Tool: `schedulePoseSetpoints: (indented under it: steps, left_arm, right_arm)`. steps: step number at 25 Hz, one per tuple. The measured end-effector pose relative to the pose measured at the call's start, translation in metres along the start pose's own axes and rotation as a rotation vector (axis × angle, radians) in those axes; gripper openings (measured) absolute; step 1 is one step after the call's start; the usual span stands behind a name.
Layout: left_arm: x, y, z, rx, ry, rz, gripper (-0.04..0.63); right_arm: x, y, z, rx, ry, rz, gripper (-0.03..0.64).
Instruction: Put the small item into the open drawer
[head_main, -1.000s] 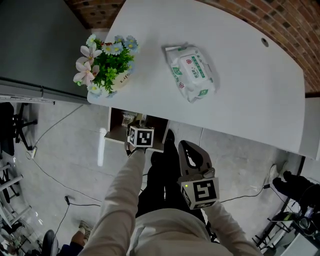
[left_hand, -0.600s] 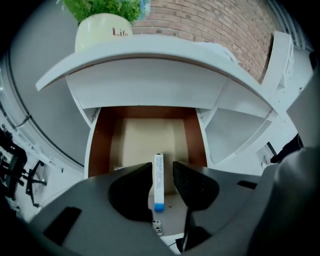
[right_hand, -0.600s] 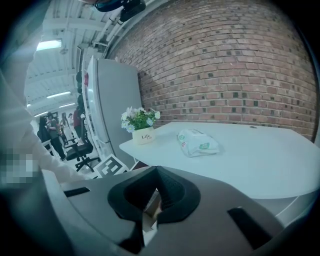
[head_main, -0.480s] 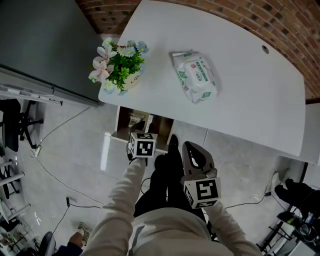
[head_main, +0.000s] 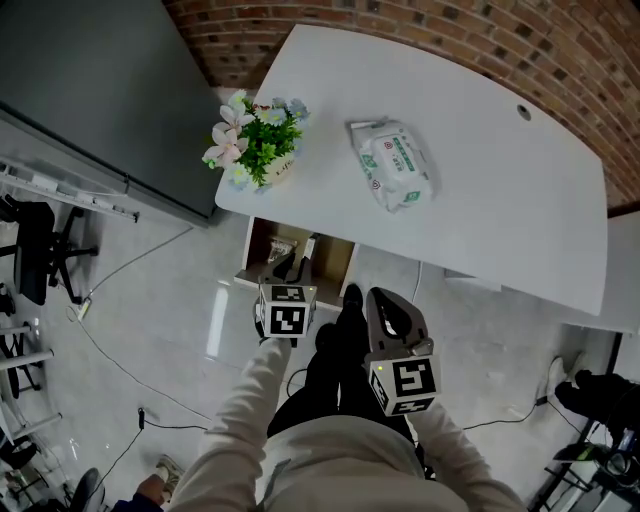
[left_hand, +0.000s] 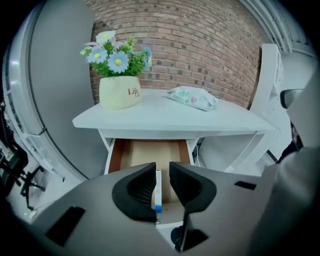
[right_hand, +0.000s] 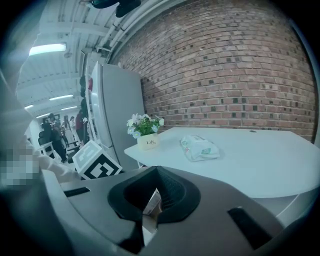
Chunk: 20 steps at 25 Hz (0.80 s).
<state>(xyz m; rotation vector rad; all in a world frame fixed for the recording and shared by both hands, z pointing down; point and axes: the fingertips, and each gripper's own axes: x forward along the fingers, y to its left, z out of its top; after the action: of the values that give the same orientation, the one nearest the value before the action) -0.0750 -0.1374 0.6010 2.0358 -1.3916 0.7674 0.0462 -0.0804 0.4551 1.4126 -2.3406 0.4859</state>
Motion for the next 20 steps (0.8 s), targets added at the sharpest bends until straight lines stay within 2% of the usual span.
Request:
schedulePoseSetpoints:
  steps: [4, 13, 20]
  left_arm:
    - [-0.03, 0.003, 0.019, 0.022, -0.06, 0.018, 0.088]
    - [-0.092, 0.002, 0.054, 0.018, -0.226, 0.034, 0.064]
    - [-0.132, 0.002, 0.073, 0.031, -0.317, 0.039, 0.051]
  right_arm:
    - [-0.007, -0.002, 0.008, 0.001, -0.021, -0.012, 0.026]
    - [-0.024, -0.002, 0.017, -0.006, -0.064, -0.028, 0.026]
    - [-0.034, 0.004, 0.033, -0.027, -0.108, -0.024, 0.026]
